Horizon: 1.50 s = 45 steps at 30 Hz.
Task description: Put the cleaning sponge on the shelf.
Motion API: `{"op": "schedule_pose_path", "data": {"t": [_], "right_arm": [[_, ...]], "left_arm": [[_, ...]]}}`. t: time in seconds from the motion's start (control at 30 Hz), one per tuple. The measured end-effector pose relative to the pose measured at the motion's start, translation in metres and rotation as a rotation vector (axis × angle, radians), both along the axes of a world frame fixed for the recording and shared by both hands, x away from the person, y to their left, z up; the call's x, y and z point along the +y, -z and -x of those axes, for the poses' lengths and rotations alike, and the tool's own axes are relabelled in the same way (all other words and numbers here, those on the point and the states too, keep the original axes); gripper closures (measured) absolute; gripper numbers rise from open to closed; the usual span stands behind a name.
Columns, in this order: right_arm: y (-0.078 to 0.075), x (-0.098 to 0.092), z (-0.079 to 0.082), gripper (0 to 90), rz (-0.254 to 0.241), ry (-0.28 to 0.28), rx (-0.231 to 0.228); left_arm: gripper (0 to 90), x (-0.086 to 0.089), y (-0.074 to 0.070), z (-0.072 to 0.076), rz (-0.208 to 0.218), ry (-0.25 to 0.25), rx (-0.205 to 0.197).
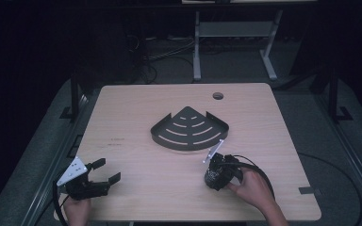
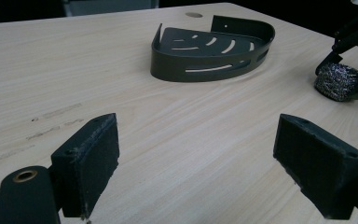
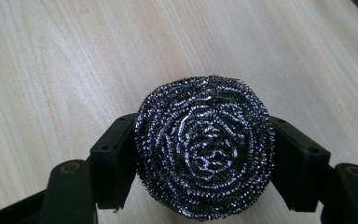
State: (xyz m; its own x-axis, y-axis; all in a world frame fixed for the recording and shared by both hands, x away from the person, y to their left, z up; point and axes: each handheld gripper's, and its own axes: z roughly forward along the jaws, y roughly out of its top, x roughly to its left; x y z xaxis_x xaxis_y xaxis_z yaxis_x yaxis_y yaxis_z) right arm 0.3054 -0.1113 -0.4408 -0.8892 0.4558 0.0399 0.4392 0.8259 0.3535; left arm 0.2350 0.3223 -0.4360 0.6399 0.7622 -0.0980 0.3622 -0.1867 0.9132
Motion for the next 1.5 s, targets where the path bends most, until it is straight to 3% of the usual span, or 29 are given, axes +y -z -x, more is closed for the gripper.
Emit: {"op": "schedule_pose_path", "data": {"t": [1.5], "right_arm": [[-0.051, 0.009, -0.034, 31.2, 0.028, -0.017, -0.015]], "left_arm": [[13.7, 0.000, -0.001, 0.000, 0.007, -0.001, -0.001]]}}
